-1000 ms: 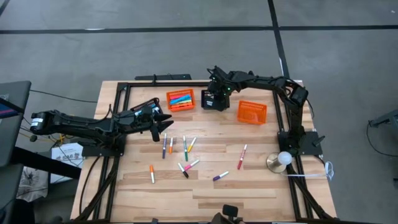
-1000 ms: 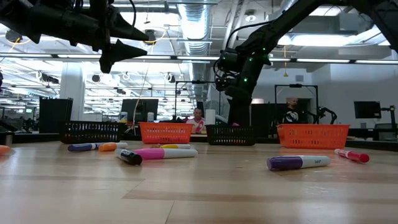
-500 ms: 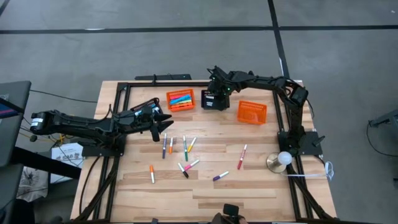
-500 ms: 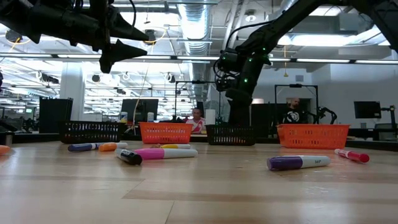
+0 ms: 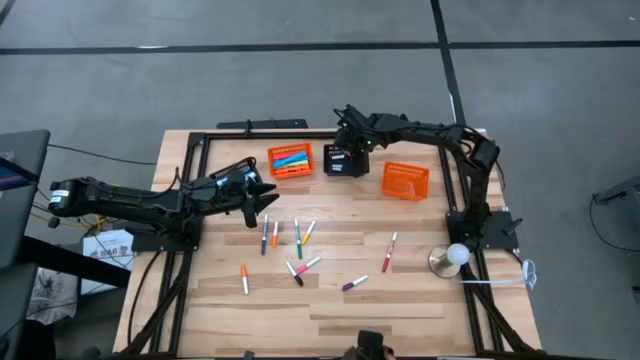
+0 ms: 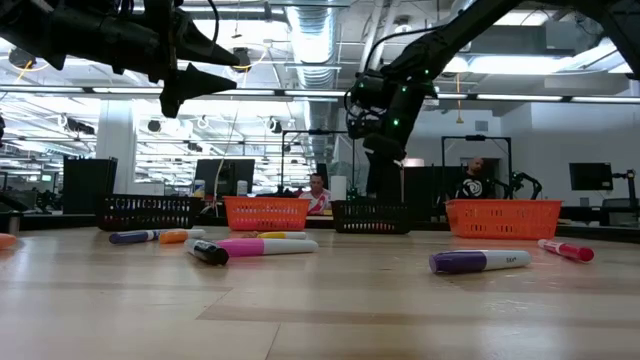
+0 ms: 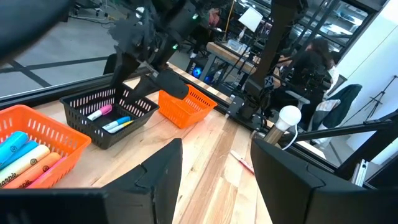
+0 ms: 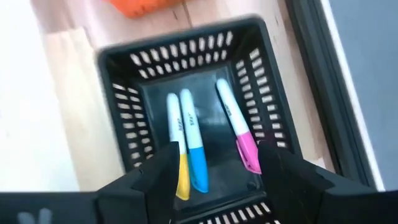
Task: Pick & Place Markers
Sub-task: Put the bottom small orange highlighter pen into the right black bin
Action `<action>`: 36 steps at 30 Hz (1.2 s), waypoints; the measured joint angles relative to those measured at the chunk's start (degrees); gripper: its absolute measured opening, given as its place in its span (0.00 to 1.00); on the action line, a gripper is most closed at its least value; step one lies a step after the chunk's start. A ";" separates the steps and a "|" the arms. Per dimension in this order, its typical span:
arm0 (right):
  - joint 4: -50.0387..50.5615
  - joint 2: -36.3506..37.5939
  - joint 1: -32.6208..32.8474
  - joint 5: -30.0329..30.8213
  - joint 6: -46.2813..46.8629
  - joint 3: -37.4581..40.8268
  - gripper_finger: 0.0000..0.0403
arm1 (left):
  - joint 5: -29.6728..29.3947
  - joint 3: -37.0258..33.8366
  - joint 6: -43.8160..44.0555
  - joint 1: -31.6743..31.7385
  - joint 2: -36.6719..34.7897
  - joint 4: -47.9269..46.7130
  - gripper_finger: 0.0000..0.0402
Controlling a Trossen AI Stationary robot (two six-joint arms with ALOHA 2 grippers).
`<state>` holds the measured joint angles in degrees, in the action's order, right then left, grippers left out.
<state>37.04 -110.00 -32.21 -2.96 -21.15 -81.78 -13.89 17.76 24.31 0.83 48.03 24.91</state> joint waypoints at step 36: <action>-7.15 17.82 4.42 -15.06 4.11 -0.02 0.49 | 5.83 0.00 16.43 -6.01 0.02 -4.43 0.47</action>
<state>29.89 -92.18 -27.79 -18.03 -17.03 -81.80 -8.06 17.76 40.73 -5.18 48.05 20.48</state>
